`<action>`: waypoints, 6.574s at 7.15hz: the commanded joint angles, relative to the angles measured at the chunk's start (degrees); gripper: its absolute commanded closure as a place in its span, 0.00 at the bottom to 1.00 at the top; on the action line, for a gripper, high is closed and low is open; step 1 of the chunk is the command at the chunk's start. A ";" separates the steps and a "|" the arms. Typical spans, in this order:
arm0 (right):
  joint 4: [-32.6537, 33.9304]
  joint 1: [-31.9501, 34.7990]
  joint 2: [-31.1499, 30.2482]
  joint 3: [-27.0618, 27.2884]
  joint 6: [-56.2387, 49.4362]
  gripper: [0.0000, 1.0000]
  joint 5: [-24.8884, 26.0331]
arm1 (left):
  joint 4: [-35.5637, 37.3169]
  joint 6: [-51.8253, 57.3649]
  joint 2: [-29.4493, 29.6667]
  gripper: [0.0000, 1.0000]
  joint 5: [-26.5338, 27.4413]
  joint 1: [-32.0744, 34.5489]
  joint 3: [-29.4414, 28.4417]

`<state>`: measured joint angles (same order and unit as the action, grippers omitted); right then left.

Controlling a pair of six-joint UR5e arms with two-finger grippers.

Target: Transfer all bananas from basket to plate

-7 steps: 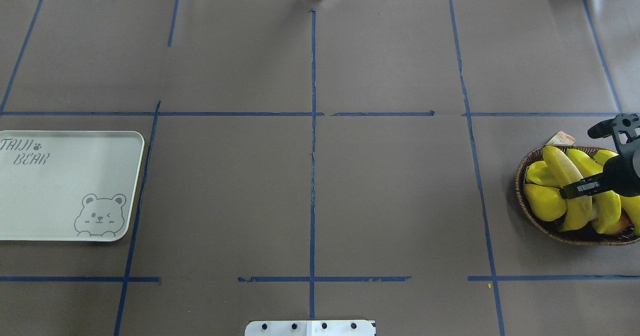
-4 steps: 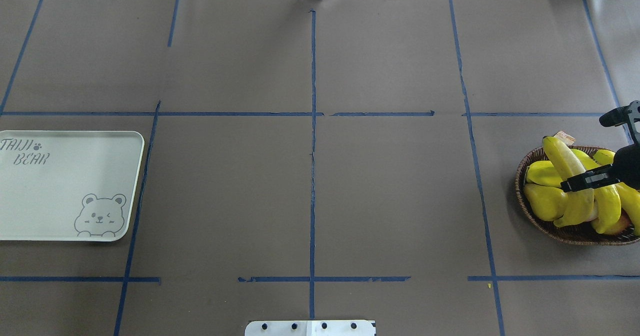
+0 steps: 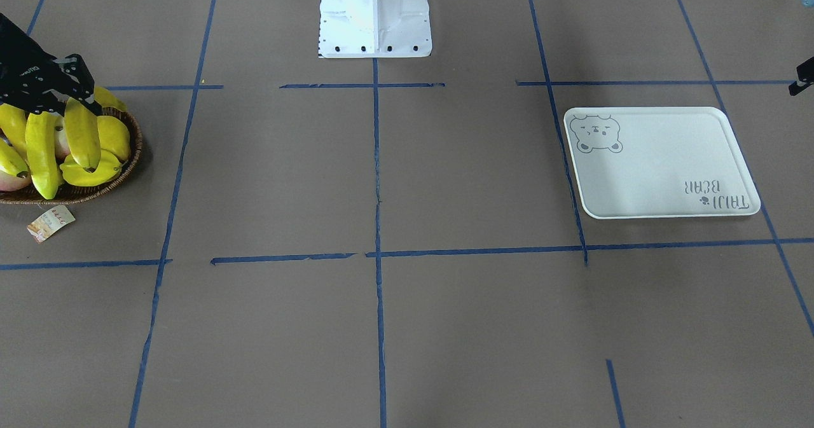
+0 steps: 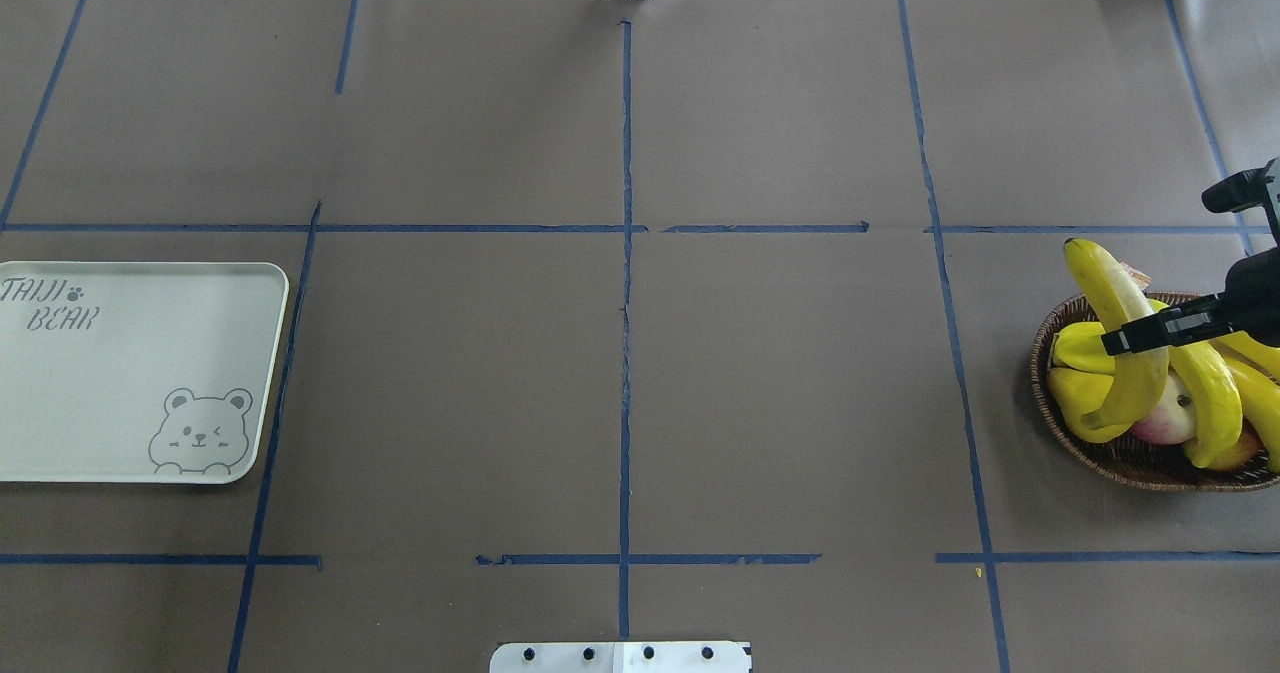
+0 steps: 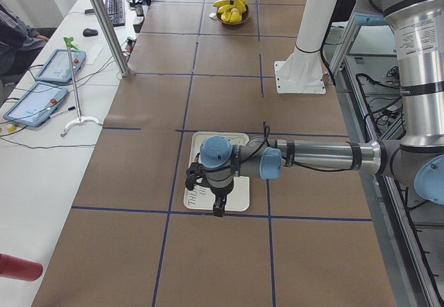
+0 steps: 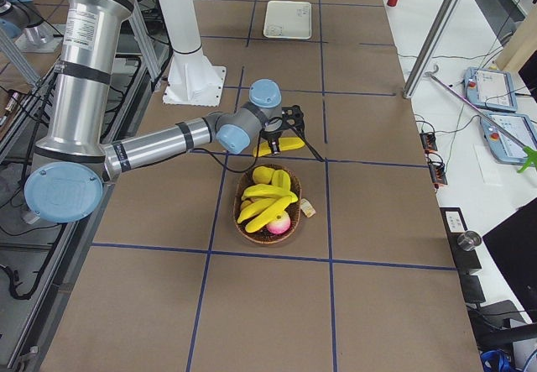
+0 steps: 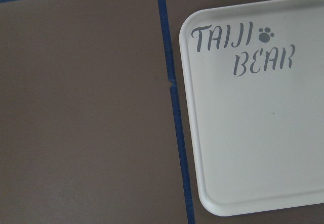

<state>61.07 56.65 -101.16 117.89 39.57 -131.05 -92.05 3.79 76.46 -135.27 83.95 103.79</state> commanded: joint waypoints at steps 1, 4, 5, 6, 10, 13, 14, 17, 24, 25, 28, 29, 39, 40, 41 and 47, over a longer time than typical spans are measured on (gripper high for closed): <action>-0.07 0.04 3.50 -0.03 5.14 0.90 0.18 | -1.97 -0.53 1.31 0.00 0.00 -0.36 2.81; -0.07 -0.48 7.90 -1.52 8.77 0.90 0.26 | -6.82 -0.45 7.20 0.00 -0.17 -0.36 0.97; -0.07 -0.75 9.56 -2.13 8.86 0.90 0.44 | -7.95 -1.84 7.65 0.00 -0.17 -0.36 0.89; -0.07 -1.97 11.67 -2.92 10.51 0.91 0.70 | -9.27 -7.25 8.53 0.00 -0.26 -0.45 0.89; -4.52 -11.62 17.58 -3.72 25.08 0.91 12.36 | -24.97 -28.14 8.71 0.00 -0.17 -9.75 1.32; -13.50 -16.46 17.75 -6.26 29.60 0.91 17.29 | -38.16 -52.68 10.46 0.00 0.27 -17.93 1.76; -17.43 -18.13 17.93 -6.79 32.12 0.91 18.88 | -40.37 -59.53 12.73 0.00 0.09 -20.38 2.03; -25.47 -21.39 21.33 -8.64 40.22 0.90 21.17 | -42.77 -75.01 24.31 0.00 0.09 -28.30 1.77; -14.07 -27.54 37.07 -12.51 41.03 0.90 28.55 | -42.42 -82.44 39.20 0.00 6.77 -38.60 -0.34; -14.05 -29.47 38.31 -12.86 41.03 0.90 31.96 | -42.42 -82.63 39.73 0.00 6.95 -38.77 -0.78; -13.61 -31.94 42.01 -15.50 41.03 0.89 34.96 | -42.42 -83.07 43.58 0.00 7.04 -39.74 -3.76; -13.69 -32.99 42.53 -15.50 41.03 0.89 36.55 | -42.50 -84.11 44.39 0.00 7.12 -39.83 -4.90; -13.87 -33.44 43.33 -15.50 41.03 0.87 37.00 | -42.59 -85.44 46.15 0.36 13.98 -44.49 -5.97; -13.87 -33.53 43.33 -15.50 41.03 0.87 37.00 | -42.59 -85.44 46.15 0.36 14.07 -45.10 -6.14; -13.87 -33.53 43.33 -15.50 41.03 0.87 37.09 | -42.59 -85.44 46.24 0.36 14.07 -45.10 -6.14; -13.78 -33.53 43.59 -15.50 41.03 0.87 37.00 | -42.59 -85.44 46.33 0.46 14.15 -45.19 -6.58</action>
<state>47.28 23.12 -57.52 102.39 80.59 -94.04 -134.65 -81.65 122.75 -121.12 38.76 97.25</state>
